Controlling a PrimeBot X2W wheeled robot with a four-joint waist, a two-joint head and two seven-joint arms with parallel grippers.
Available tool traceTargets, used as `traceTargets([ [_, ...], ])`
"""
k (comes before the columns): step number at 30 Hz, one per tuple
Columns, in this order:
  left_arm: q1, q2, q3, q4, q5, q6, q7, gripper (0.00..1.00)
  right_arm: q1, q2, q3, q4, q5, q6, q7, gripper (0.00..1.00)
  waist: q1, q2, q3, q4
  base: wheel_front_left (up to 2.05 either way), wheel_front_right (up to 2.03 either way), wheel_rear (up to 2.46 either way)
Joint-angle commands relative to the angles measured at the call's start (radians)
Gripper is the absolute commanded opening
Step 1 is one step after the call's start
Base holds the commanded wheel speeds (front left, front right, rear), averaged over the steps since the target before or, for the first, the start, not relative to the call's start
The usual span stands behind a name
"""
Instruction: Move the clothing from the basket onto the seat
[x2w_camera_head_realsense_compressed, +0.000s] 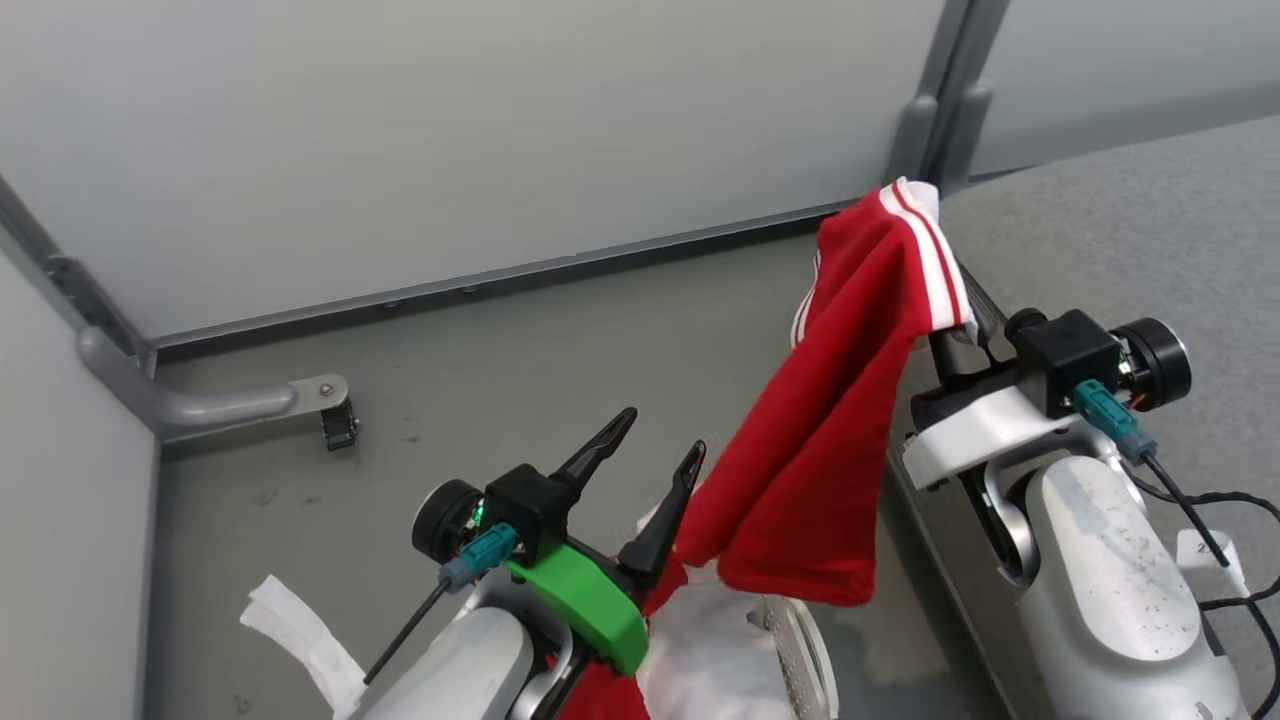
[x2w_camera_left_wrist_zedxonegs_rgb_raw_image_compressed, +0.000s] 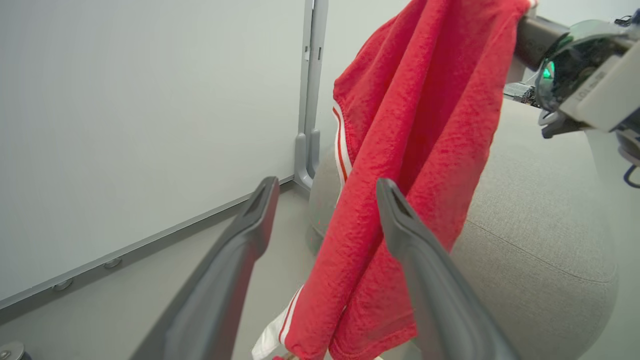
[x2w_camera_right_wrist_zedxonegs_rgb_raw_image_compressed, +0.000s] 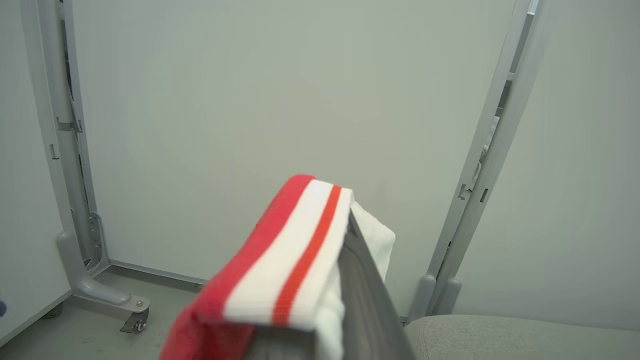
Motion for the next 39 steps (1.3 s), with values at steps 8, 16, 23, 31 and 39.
traceTargets([
  [8, -0.012, -0.002, -0.003, -0.016, 0.030, -0.002, 0.000, 1.00, -0.006, -0.003, -0.041, -0.023, -0.015, -0.001, -0.005, 0.00, 0.0000, 0.0000, 0.071, -0.238, 0.00, 0.00, 0.00],
  [16, -0.028, -0.003, -0.031, -0.015, 0.042, -0.002, 0.000, 1.00, 0.001, -0.003, -0.084, -0.020, -0.020, -0.001, -0.005, 0.00, 0.0000, 0.0000, 0.096, -0.340, 0.00, 0.00, 0.00],
  [23, -0.038, 0.006, -0.059, -0.018, 0.053, -0.002, 0.000, 1.00, -0.051, -0.003, -0.127, -0.018, -0.051, -0.001, -0.005, 0.00, 0.0000, 0.0000, 0.125, -0.357, 0.00, 0.00, 0.00],
  [31, -0.061, 0.025, -0.060, -0.026, 0.062, -0.002, 0.000, 1.00, -0.252, -0.004, -0.204, -0.003, -0.168, -0.001, -0.005, 0.00, 0.0000, 0.0000, 0.188, -0.326, 0.00, 0.00, 0.00],
  [39, -0.099, 0.053, -0.047, -0.055, 0.095, -0.003, 0.000, 1.00, -0.560, -0.114, -0.288, 0.071, -0.245, -0.001, -0.005, 0.00, 0.0000, 0.0000, 0.293, -0.276, 0.00, 0.00, 0.00],
])
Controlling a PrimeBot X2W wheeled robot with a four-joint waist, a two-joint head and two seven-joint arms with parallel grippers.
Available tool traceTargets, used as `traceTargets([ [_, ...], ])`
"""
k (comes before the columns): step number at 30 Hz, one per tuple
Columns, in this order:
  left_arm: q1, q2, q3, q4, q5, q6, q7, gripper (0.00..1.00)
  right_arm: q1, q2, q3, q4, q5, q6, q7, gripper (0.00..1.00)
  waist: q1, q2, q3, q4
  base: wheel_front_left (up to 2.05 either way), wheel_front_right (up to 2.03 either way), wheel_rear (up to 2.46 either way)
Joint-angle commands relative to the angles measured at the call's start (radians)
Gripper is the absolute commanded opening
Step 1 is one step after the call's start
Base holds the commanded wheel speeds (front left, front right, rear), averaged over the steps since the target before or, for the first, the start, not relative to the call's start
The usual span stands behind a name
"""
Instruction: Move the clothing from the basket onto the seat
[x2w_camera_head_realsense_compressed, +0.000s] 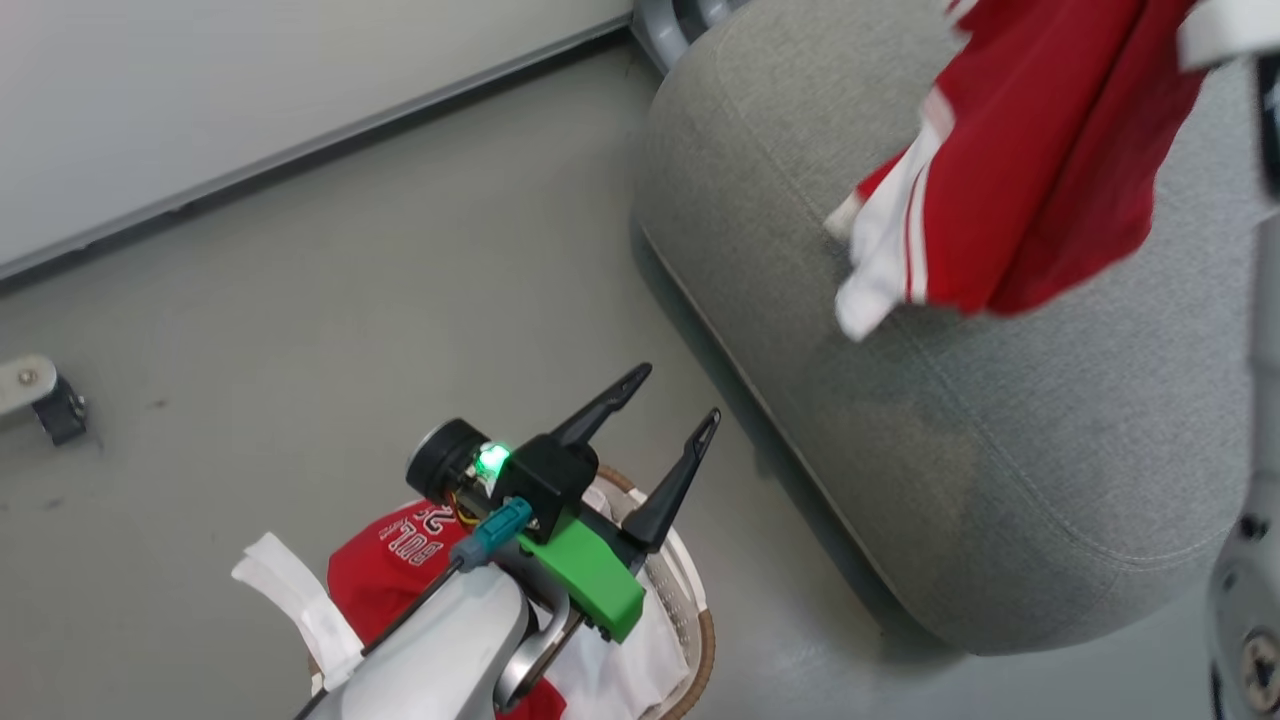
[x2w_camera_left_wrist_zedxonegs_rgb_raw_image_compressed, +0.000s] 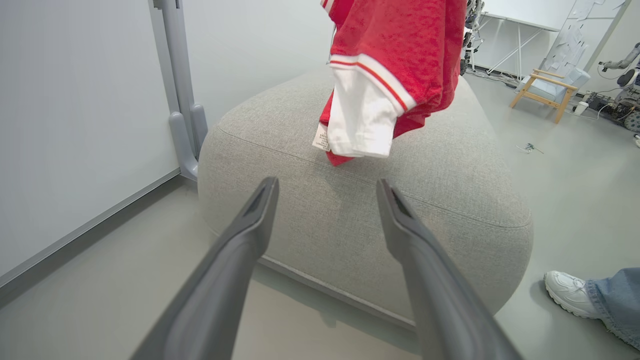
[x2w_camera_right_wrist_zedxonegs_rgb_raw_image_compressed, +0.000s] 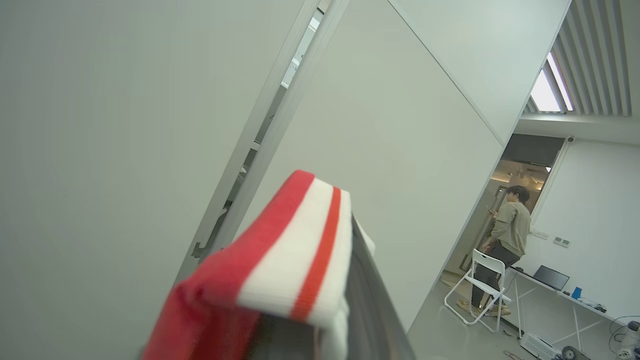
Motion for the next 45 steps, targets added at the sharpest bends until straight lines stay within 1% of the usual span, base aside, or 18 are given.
traceTargets([
  [1, -0.030, 0.014, 0.003, -0.013, 0.016, -0.002, -0.001, 1.00, -0.055, -0.028, -0.012, 0.016, -0.008, -0.001, -0.005, 0.00, 0.0000, -0.0001, 0.072, 0.041, 0.00, 0.00, 0.00],
  [5, -0.064, 0.034, 0.003, -0.039, 0.034, -0.002, -0.001, 1.00, -0.201, -0.120, -0.050, 0.058, -0.026, -0.001, -0.005, 0.00, 0.0000, -0.0001, 0.139, 0.072, 0.00, 0.00, 0.00],
  [8, -0.091, 0.040, 0.005, -0.056, 0.042, -0.002, 0.000, 1.00, -0.293, -0.170, -0.097, 0.077, -0.039, -0.001, -0.005, 0.00, 0.0000, -0.0001, 0.185, 0.093, 0.00, 0.00, 0.00],
  [12, -0.115, 0.055, 0.021, -0.083, 0.054, 0.003, 0.000, 1.00, -0.379, -0.212, -0.138, 0.107, -0.066, -0.001, 0.006, 0.00, 0.0000, -0.0001, 0.245, 0.117, 0.00, 0.00, 0.00],
  [16, -0.132, 0.069, 0.028, -0.103, 0.066, 0.008, 0.001, 1.00, -0.409, -0.226, -0.172, 0.172, -0.089, -0.001, 0.012, 0.00, 0.0000, -0.0001, 0.303, 0.141, 0.00, 0.00, 0.00],
  [19, -0.143, 0.078, 0.028, -0.113, 0.077, 0.015, 0.004, 1.00, -0.391, -0.220, -0.212, 0.238, -0.107, -0.001, 0.004, 0.00, 0.0000, -0.0001, 0.345, 0.155, 0.00, 0.00, 0.00],
  [24, -0.154, 0.087, 0.027, -0.126, 0.083, 0.023, 0.010, 1.00, -0.318, -0.180, -0.289, 0.331, -0.145, -0.001, -0.003, 0.00, 0.0000, -0.0001, 0.392, 0.174, 0.00, 0.00, 0.00],
  [31, -0.151, 0.109, 0.037, -0.139, 0.080, 0.039, 0.014, 1.00, -0.173, -0.083, -0.341, 0.352, -0.160, -0.001, -0.005, 0.00, 0.0000, -0.0001, 0.426, 0.163, 0.00, 0.00, 0.00],
  [37, -0.135, 0.122, 0.041, -0.137, 0.066, 0.046, 0.014, 1.00, -0.072, -0.051, -0.359, 0.367, -0.164, -0.001, -0.005, 0.00, 0.0000, -0.0001, 0.422, 0.144, 0.00, 0.00, 0.00],
  [40, -0.124, 0.124, 0.038, -0.130, 0.061, 0.048, 0.013, 1.00, -0.026, -0.040, -0.359, 0.351, -0.165, -0.001, -0.005, 0.00, 0.0000, -0.0001, 0.409, 0.134, 0.00, 0.00, 0.00],
  [41, -0.121, 0.122, 0.036, -0.128, 0.059, 0.049, 0.012, 1.00, -0.012, -0.037, -0.364, 0.345, -0.162, -0.001, -0.005, 0.22, 0.0000, -0.0001, 0.405, 0.133, 0.00, 0.00, 0.00],
  [42, -0.119, 0.121, 0.036, -0.125, 0.056, 0.049, 0.012, 1.00, -0.001, -0.033, -0.368, 0.340, -0.158, -0.001, -0.005, 0.41, 0.0000, -0.0001, 0.400, 0.132, 0.00, 0.00, 0.00],
  [43, -0.116, 0.118, 0.034, -0.121, 0.053, 0.048, 0.011, 1.00, 0.013, -0.029, -0.373, 0.336, -0.153, -0.001, -0.005, 0.84, 0.0000, -0.0001, 0.394, 0.131, 0.00, 0.00, 0.00],
  [44, -0.114, 0.117, 0.034, -0.118, 0.052, 0.048, 0.010, 1.00, 0.024, -0.025, -0.379, 0.335, -0.147, -0.001, -0.005, 1.00, 0.0000, -0.0001, 0.388, 0.131, 0.00, 0.00, 0.00],
  [45, -0.113, 0.115, 0.034, -0.114, 0.049, 0.047, 0.009, 1.00, 0.037, -0.020, -0.382, 0.330, -0.140, -0.001, -0.005, 1.00, 0.0000, -0.0001, 0.381, 0.131, 0.00, 0.00, 0.00],
])
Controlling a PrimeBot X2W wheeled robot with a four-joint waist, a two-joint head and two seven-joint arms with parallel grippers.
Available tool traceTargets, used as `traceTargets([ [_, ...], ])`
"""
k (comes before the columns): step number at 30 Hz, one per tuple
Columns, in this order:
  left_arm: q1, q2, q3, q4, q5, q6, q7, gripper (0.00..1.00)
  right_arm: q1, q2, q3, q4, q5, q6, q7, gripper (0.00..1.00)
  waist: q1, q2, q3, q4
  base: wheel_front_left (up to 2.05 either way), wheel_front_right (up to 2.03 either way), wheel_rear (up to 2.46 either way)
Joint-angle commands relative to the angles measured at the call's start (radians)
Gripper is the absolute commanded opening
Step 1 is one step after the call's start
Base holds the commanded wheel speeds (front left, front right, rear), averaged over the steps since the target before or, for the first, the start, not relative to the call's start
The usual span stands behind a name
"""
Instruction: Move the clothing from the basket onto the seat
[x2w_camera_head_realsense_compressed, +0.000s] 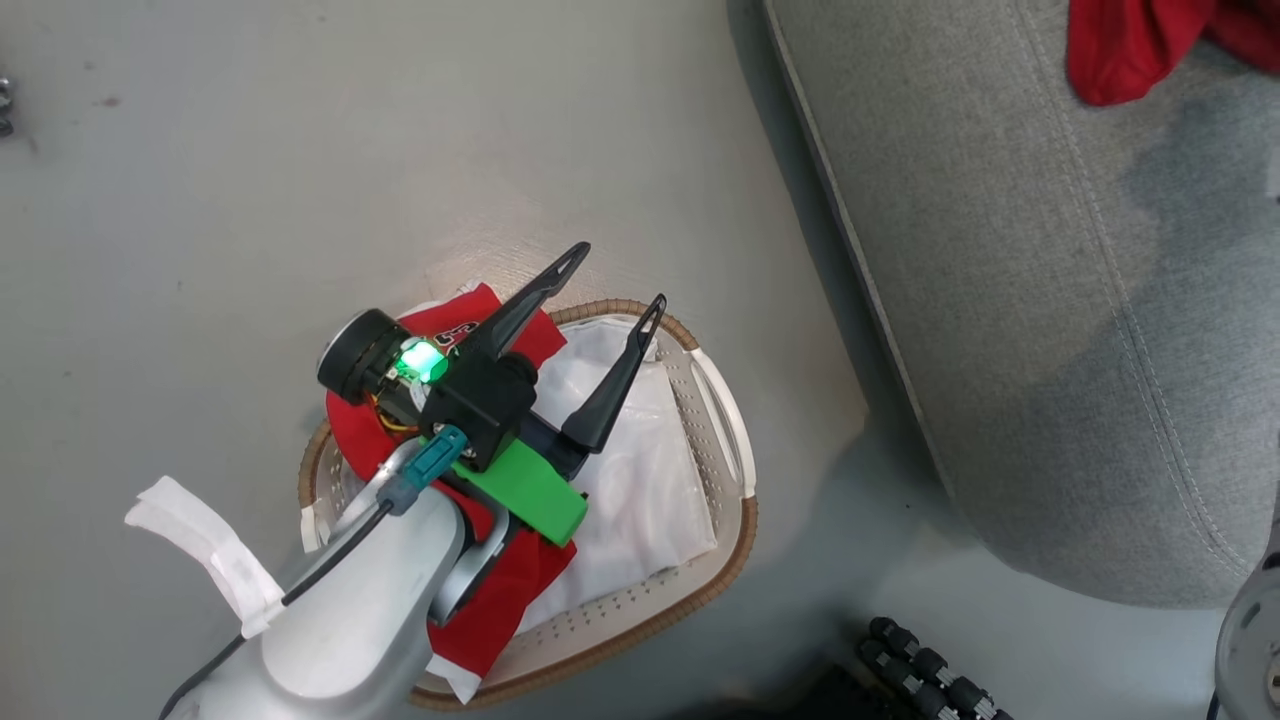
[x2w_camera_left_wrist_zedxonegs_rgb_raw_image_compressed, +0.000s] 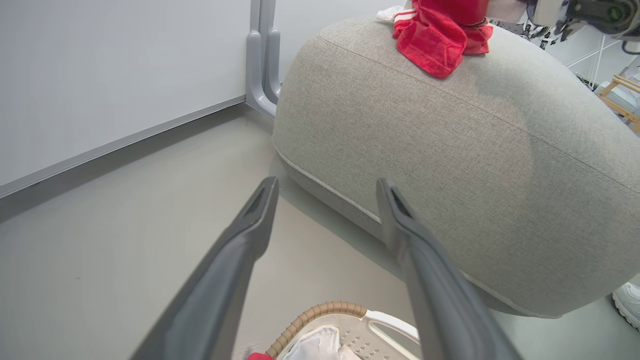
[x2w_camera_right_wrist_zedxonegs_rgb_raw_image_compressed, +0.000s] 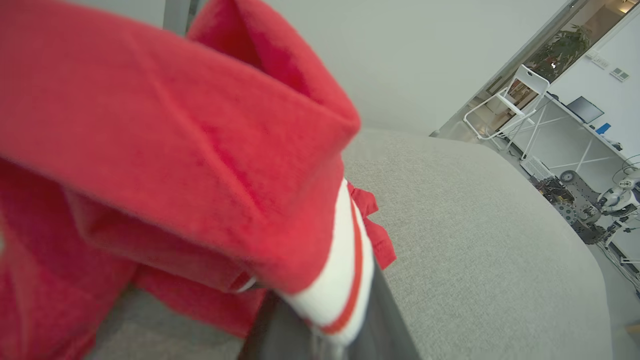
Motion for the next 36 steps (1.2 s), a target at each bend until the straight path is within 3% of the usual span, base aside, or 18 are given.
traceTargets([
  [1, 0.012, -0.001, 0.002, 0.006, -0.006, 0.000, -0.004, 1.00, 0.029, 0.004, -0.001, -0.012, 0.012, -0.001, -0.005, 1.00, -0.0001, 0.0000, -0.019, -0.001, 0.00, 0.00, 0.00],
  [17, 0.077, -0.056, 0.077, 0.035, -0.043, -0.012, -0.014, 1.00, 0.283, 0.046, 0.118, -0.103, 0.106, -0.001, -0.005, 1.00, -0.0001, 0.0000, -0.200, 0.021, 0.00, 0.00, 0.00],
  [28, 0.195, -0.131, 0.244, 0.024, -0.021, -0.029, -0.013, 1.00, 0.286, -0.004, 0.225, -0.092, 0.149, -0.001, -0.005, 1.00, -0.0001, 0.0000, -0.373, 0.104, 0.00, 0.00, 0.00],
  [36, 0.292, -0.178, 0.384, 0.027, 0.004, -0.038, -0.013, 1.00, 0.318, 0.049, 0.284, -0.128, 0.208, -0.001, -0.005, 1.00, -0.0001, 0.0000, -0.478, 0.186, 0.00, 0.00, 0.00],
])
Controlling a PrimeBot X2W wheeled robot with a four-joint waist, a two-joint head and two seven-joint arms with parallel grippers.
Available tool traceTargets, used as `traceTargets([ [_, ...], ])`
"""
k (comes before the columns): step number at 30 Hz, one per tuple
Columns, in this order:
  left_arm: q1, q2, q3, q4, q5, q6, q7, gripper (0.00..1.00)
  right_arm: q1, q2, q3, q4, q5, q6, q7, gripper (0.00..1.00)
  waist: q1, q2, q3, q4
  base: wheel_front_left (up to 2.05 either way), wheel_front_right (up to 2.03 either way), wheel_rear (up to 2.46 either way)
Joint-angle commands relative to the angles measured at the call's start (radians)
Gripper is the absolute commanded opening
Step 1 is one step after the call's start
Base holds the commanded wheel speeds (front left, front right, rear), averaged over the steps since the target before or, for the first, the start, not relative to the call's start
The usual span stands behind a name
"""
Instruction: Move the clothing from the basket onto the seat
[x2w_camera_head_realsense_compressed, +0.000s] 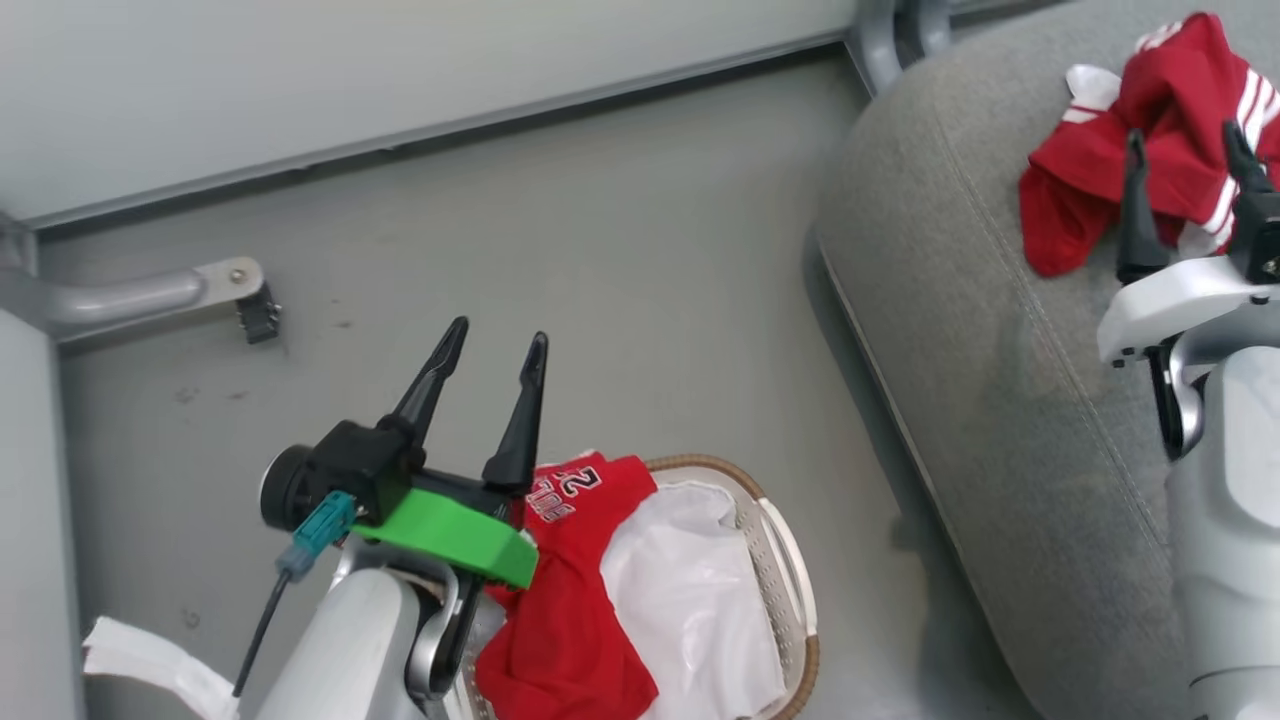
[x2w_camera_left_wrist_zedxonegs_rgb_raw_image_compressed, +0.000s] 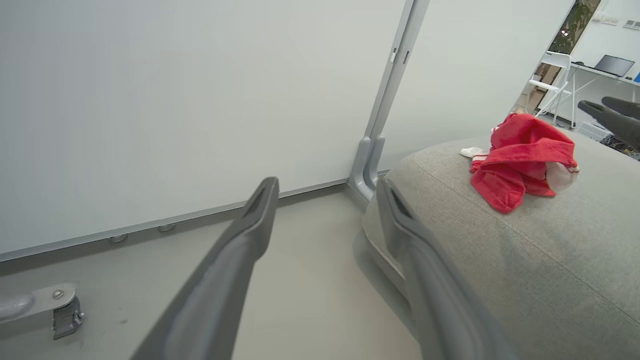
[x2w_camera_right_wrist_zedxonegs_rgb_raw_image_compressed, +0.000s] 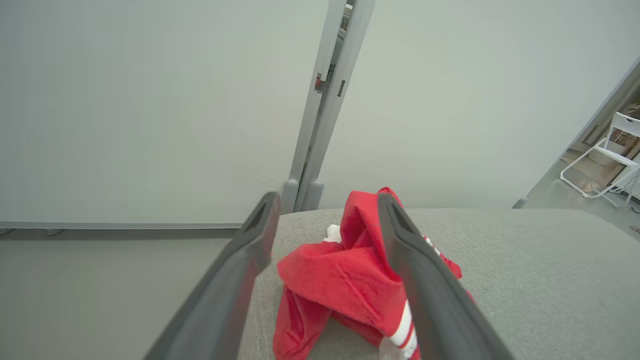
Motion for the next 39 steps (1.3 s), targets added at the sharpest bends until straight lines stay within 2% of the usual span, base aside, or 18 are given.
traceTargets([
  [1, 0.032, -0.009, 0.027, 0.000, 0.006, -0.004, 0.000, 1.00, 0.033, 0.013, 0.004, -0.010, 0.021, -0.001, -0.005, 1.00, 0.0001, 0.0000, -0.085, 0.083, 0.00, 0.00, 0.00],
  [9, 0.124, -0.041, 0.164, 0.012, 0.034, -0.009, 0.000, 1.00, 0.152, 0.072, 0.087, -0.054, 0.109, -0.001, -0.005, 1.00, 0.0001, 0.0000, -0.149, 0.161, 0.00, 0.00, 0.00],
  [15, 0.205, -0.051, 0.253, 0.021, 0.044, -0.010, 0.000, 1.00, 0.266, 0.075, 0.205, -0.070, 0.241, -0.001, -0.005, 1.00, 0.0001, 0.0000, -0.187, 0.197, 0.00, 0.00, 0.00],
  [20, 0.256, -0.055, 0.302, 0.017, 0.043, -0.011, 0.000, 1.00, 0.345, 0.076, 0.269, -0.104, 0.289, -0.001, -0.005, 1.00, 0.0001, 0.0000, -0.206, 0.209, 0.00, 0.00, 0.00],
  [29, 0.307, -0.055, 0.304, -0.008, 0.011, -0.008, 0.000, 1.00, 0.454, 0.076, 0.293, -0.179, 0.349, -0.001, -0.005, 1.00, 0.0001, 0.0000, -0.227, 0.209, 0.00, 0.00, 0.00],
  [39, 0.311, -0.055, 0.293, -0.004, 0.015, -0.006, 0.000, 1.00, 0.475, 0.076, 0.314, -0.184, 0.347, -0.001, -0.005, 1.00, 0.0001, 0.0000, -0.237, 0.188, 0.00, 0.00, 0.00],
])
